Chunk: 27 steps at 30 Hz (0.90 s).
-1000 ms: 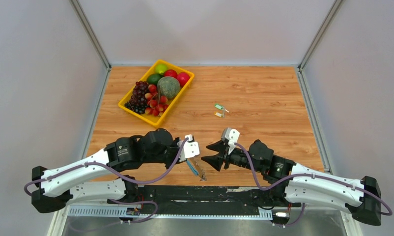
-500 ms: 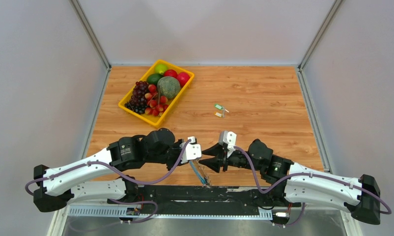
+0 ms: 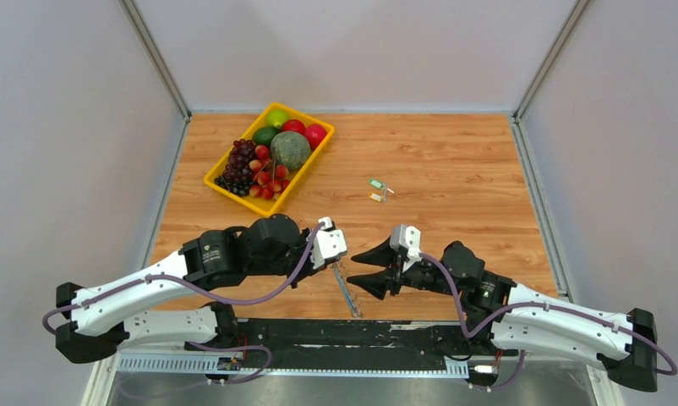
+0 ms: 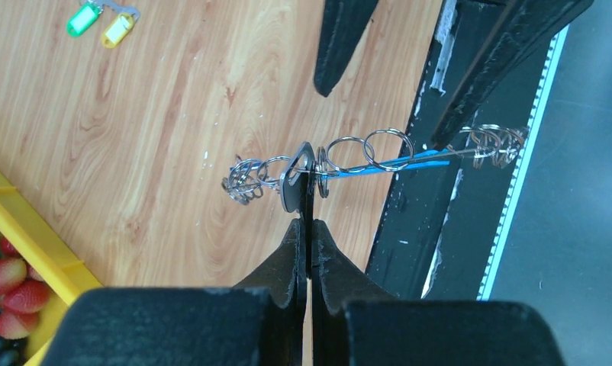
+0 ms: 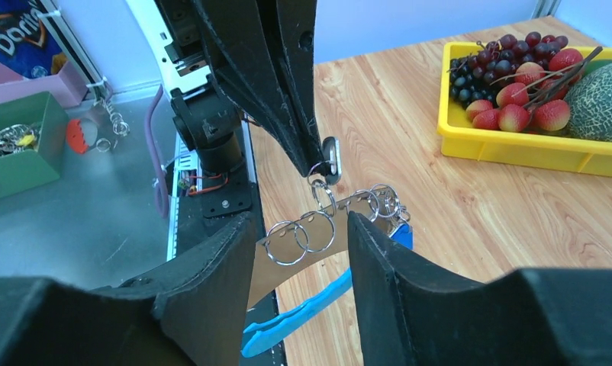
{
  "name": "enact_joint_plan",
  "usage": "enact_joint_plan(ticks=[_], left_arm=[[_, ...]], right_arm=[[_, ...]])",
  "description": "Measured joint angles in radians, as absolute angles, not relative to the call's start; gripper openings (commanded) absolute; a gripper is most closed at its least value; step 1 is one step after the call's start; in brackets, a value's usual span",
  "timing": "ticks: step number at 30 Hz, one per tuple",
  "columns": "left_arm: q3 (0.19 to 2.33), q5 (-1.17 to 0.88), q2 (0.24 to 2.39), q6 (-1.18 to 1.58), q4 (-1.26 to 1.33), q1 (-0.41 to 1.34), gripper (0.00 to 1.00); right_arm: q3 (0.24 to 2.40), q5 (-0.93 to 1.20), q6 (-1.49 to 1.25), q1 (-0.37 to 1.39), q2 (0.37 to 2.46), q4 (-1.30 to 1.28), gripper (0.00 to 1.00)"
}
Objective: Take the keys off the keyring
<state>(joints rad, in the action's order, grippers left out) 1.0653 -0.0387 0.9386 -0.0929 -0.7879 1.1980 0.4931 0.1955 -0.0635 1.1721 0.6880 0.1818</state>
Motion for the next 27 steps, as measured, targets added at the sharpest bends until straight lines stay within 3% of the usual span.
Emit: enact_joint_plan(ticks=[7,11,14,20,27], left_arm=[[1.139,0.027,0.968,-0.099,-0.824,1.198,0.0],[1.217,0.073,1.042,-0.159,-0.836,1.198,0.0],[1.234,0.107,1.094,-0.203,-0.83,1.198,0.0],[1.197,0.133,1.129,-0.262,-0.766,1.198,0.0],[1.077,0.12,1.002,-0.307,-0.632,1.196,0.0]], right_arm=[[0.488,0.17,-0.097,1.172,0.661,0.174,0.56],[0.488,0.123,-0.131,1.172,0.668,0.161,0.72],[0.489,0.084,-0.154,1.172,0.682,0.155,0.78],[0.497,-0.009,-0.171,1.172,0.74,0.127,0.78],[0.537,-0.18,-0.168,1.172,0.774,0.033,0.77]])
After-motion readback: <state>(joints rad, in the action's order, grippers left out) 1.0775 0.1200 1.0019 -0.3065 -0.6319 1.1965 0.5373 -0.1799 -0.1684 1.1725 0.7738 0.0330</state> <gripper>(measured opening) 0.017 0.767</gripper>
